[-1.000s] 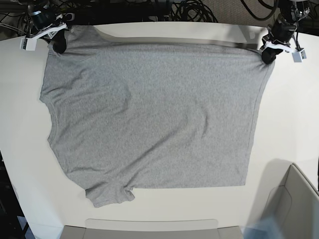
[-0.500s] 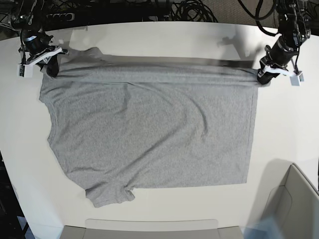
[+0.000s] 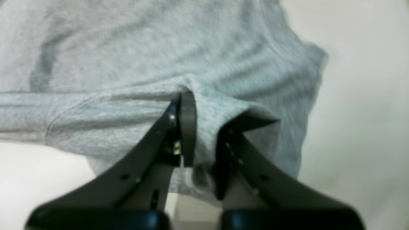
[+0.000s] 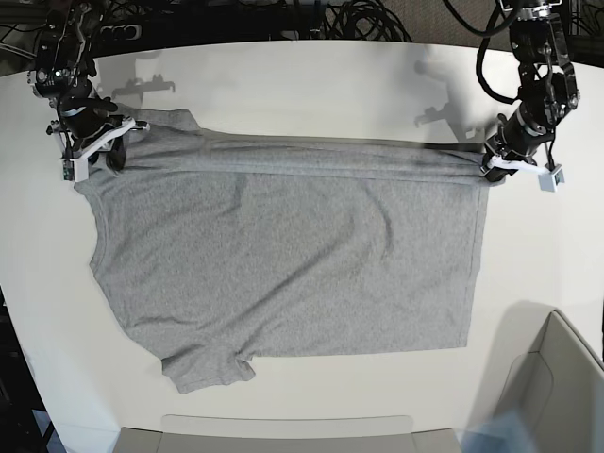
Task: Fold the T-shirt properly
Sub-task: 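Lift the shoulder edge and fold it over toward the hem, then lower the folded edge and drag the shirt toward the robot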
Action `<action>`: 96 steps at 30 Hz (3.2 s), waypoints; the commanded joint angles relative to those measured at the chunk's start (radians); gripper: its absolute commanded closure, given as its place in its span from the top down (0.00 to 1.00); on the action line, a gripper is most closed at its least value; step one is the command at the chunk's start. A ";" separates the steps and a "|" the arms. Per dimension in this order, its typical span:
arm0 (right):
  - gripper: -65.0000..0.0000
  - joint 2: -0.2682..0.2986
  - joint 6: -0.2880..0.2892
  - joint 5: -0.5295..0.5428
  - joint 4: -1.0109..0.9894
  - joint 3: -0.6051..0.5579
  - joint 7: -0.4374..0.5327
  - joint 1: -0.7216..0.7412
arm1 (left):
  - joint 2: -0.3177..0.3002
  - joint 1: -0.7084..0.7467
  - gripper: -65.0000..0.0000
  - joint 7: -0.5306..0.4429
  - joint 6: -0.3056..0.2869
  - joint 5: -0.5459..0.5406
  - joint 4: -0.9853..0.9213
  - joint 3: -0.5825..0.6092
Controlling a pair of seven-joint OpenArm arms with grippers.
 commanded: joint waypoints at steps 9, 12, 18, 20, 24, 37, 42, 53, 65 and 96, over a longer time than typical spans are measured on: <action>0.00 0.014 -0.002 -0.113 0.016 -0.030 0.026 0.129 | -0.019 -0.100 0.00 -0.024 -0.002 0.048 0.015 0.001; 0.00 0.020 -0.002 -0.127 -0.019 -0.063 0.026 0.170 | -0.019 -0.120 0.00 -0.024 -0.002 0.062 0.004 0.004; 0.00 0.020 -0.002 -0.139 -0.139 -0.095 0.032 0.264 | -0.019 -0.218 0.00 -0.037 -0.003 0.140 -0.101 0.107; 0.00 0.020 -0.002 -0.139 -0.163 -0.101 0.070 0.277 | -0.019 -0.246 0.00 -0.039 -0.003 0.144 -0.124 0.109; 0.00 0.036 -0.002 -0.141 -0.248 -0.129 0.101 0.328 | -0.019 -0.290 0.00 -0.039 -0.003 0.145 -0.129 0.110; 0.00 0.089 -0.004 -0.141 -0.479 -0.210 0.241 0.468 | -0.021 -0.378 0.00 -0.116 -0.008 0.147 -0.298 0.116; 0.00 0.089 -0.004 -0.141 -0.553 -0.247 0.242 0.529 | -0.021 -0.387 0.00 -0.122 -0.009 0.147 -0.355 0.116; 0.40 0.112 -0.004 -0.141 -0.490 -0.293 0.241 0.535 | -0.021 -0.382 0.28 -0.113 -0.003 0.145 -0.270 0.116; 0.43 0.134 -0.004 -0.134 -0.318 -0.198 0.231 0.443 | -0.024 -0.324 0.27 -0.113 -0.002 0.145 -0.152 0.115; 0.43 0.139 0.075 0.139 -0.409 0.077 0.150 0.207 | -0.025 -0.208 0.32 -0.071 -0.012 0.139 -0.184 0.185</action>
